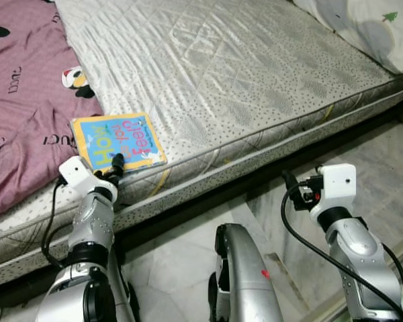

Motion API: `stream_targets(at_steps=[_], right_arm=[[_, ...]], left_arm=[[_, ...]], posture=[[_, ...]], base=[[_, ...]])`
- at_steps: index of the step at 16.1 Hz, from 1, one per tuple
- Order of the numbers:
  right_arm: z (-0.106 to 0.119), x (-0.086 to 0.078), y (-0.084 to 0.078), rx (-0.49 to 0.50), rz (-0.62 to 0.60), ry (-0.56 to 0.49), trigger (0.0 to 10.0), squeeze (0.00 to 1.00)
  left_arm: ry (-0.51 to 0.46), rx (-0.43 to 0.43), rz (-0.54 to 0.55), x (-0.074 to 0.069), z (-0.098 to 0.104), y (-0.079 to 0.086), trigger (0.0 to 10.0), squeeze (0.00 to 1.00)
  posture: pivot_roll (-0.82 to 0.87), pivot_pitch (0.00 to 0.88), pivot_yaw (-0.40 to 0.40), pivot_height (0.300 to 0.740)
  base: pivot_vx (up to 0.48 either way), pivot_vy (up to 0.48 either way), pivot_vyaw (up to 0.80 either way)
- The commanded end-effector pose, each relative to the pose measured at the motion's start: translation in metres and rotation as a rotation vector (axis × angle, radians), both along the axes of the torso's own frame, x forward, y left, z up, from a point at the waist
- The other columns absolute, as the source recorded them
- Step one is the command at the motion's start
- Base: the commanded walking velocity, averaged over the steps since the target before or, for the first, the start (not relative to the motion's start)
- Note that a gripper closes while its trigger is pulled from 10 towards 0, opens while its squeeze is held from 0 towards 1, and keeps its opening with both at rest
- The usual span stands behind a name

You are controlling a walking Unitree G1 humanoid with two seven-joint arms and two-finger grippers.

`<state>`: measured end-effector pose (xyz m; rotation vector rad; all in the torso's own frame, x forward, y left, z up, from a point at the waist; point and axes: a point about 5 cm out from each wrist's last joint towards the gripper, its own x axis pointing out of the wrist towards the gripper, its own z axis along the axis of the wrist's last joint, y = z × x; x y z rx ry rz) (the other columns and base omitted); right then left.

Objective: Clean up the room

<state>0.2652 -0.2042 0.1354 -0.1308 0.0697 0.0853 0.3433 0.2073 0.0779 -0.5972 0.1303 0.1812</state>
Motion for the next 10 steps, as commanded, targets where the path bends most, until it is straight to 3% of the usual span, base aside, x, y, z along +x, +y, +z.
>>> stream_targets(at_steps=[1,10], right_arm=[[-0.0021,-0.0012,-0.0019,-0.002,-0.011,0.011,10.0,0.0],[-0.0029,0.0083,0.0053,0.022,-0.009,-0.011,10.0,0.0]], left_arm=[[0.03,-0.029,-0.023,-0.0032,-0.0092,-0.0038,0.0,0.0],[-0.055,-0.091,-0.026,-0.0003,-0.003,-0.0062,0.0,0.0]], posture=[[-0.23,0.214,-0.106,0.505],[-0.19,0.191,-0.084,0.505]], base=[[0.0,0.0,0.0],[0.0,0.0,0.0]])
